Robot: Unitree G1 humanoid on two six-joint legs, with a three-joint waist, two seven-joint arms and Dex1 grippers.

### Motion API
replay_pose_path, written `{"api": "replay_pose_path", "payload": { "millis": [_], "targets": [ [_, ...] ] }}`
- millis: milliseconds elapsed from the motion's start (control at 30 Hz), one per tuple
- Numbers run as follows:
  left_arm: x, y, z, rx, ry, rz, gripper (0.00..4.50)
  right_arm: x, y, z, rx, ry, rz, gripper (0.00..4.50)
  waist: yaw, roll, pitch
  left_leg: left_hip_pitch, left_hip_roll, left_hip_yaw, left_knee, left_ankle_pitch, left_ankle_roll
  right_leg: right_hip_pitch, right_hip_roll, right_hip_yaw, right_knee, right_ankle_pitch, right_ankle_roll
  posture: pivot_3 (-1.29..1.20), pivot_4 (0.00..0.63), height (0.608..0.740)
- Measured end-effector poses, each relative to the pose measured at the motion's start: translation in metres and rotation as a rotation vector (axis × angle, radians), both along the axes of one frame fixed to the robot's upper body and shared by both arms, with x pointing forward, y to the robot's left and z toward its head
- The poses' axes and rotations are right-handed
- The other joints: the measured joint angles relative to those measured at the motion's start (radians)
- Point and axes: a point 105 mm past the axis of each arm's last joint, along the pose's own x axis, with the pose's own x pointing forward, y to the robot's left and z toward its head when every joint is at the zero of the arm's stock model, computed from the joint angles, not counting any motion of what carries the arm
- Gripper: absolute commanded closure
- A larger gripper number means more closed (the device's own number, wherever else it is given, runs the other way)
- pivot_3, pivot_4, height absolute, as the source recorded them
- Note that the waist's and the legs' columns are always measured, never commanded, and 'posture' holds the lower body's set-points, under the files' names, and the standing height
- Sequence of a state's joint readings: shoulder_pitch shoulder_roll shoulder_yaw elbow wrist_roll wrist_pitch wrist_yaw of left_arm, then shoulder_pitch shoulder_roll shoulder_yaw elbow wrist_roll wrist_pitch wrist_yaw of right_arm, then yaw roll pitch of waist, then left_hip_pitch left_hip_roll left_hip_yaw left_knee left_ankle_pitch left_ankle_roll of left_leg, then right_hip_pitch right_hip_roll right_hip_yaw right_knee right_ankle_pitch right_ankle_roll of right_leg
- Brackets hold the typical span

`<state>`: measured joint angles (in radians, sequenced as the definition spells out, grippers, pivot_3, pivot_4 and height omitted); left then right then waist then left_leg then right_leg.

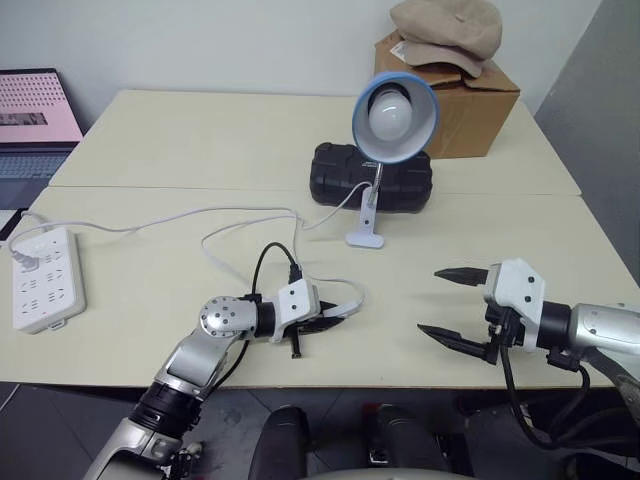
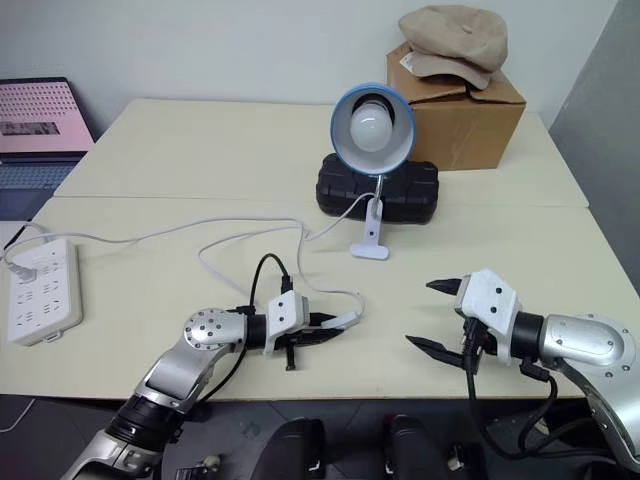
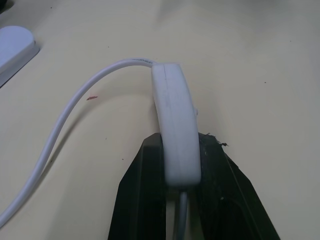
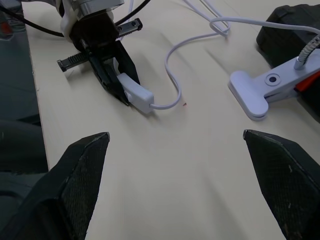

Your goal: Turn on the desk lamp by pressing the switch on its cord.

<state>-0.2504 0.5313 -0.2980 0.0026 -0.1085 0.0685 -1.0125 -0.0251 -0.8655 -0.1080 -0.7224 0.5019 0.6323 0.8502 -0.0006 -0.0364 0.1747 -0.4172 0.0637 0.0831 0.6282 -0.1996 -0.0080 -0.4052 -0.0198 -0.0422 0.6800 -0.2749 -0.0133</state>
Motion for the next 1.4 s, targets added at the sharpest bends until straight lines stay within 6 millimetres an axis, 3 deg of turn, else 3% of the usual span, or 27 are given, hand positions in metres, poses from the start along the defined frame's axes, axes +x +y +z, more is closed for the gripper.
{"api": "replay_pose_path", "payload": {
  "millis": [133,233,367,567,767,833,1067,1400],
  "targets": [
    [0.003,0.005,0.007,0.001,0.007,0.016,4.08,0.009,0.017,0.004,-0.017,0.016,0.06,0.0,-0.001,0.0,0.0,0.0,0.0,0.0,0.0,0.0,0.0,0.0,0.0,0.0,0.0,0.0,0.0,0.0,0.15,0.74],
    [0.006,0.008,0.026,-0.03,-0.002,0.016,4.08,0.02,0.037,0.005,-0.023,0.029,0.121,0.0,-0.002,0.0,0.0,0.0,0.0,0.0,0.0,0.0,0.0,0.0,0.001,0.0,0.0,0.0,0.0,0.0,0.15,0.74],
    [0.003,0.013,0.039,-0.042,0.007,0.005,4.08,0.028,0.059,-0.003,-0.06,0.058,0.203,0.0,-0.002,0.0,0.0,-0.001,0.0,0.001,-0.001,0.0,0.0,-0.001,0.0,0.0,0.0,-0.001,-0.001,0.0,0.15,0.74],
    [0.003,0.021,0.033,-0.018,-0.004,0.057,4.08,0.032,0.064,-0.012,-0.097,0.066,0.227,0.0,0.001,0.0,0.0,-0.003,0.0,0.001,0.0,0.0,0.0,-0.001,0.0,0.0,-0.001,-0.001,0.0,0.0,0.15,0.74],
    [0.003,0.017,0.023,0.025,-0.051,0.056,4.08,0.031,0.062,-0.015,-0.1,0.074,0.225,0.0,0.001,0.0,0.0,-0.001,0.001,0.0,0.0,0.0,0.0,-0.001,0.0,-0.001,0.001,-0.001,0.0,0.0,0.15,0.74],
    [0.002,0.02,0.017,0.043,-0.044,0.063,3.38,0.031,0.061,-0.016,-0.101,0.078,0.222,0.0,0.001,0.0,0.0,-0.001,0.001,0.001,0.0,0.0,0.0,-0.001,0.0,-0.001,0.001,-0.001,0.0,0.0,0.15,0.74],
    [0.003,0.028,0.014,0.072,-0.044,0.063,1.99,0.032,0.056,-0.015,-0.093,0.073,0.195,0.0,0.0,0.0,0.0,-0.001,0.001,0.001,0.0,0.0,0.0,-0.001,0.0,-0.001,0.0,-0.001,0.0,0.0,0.15,0.74],
    [0.003,0.034,0.012,0.098,-0.045,0.064,1.99,0.031,0.053,-0.018,-0.101,0.069,0.176,0.0,0.0,0.0,0.0,-0.001,0.001,0.001,0.0,0.0,0.0,-0.001,0.0,-0.001,0.0,-0.001,0.0,0.0,0.15,0.74]
  ]
}}
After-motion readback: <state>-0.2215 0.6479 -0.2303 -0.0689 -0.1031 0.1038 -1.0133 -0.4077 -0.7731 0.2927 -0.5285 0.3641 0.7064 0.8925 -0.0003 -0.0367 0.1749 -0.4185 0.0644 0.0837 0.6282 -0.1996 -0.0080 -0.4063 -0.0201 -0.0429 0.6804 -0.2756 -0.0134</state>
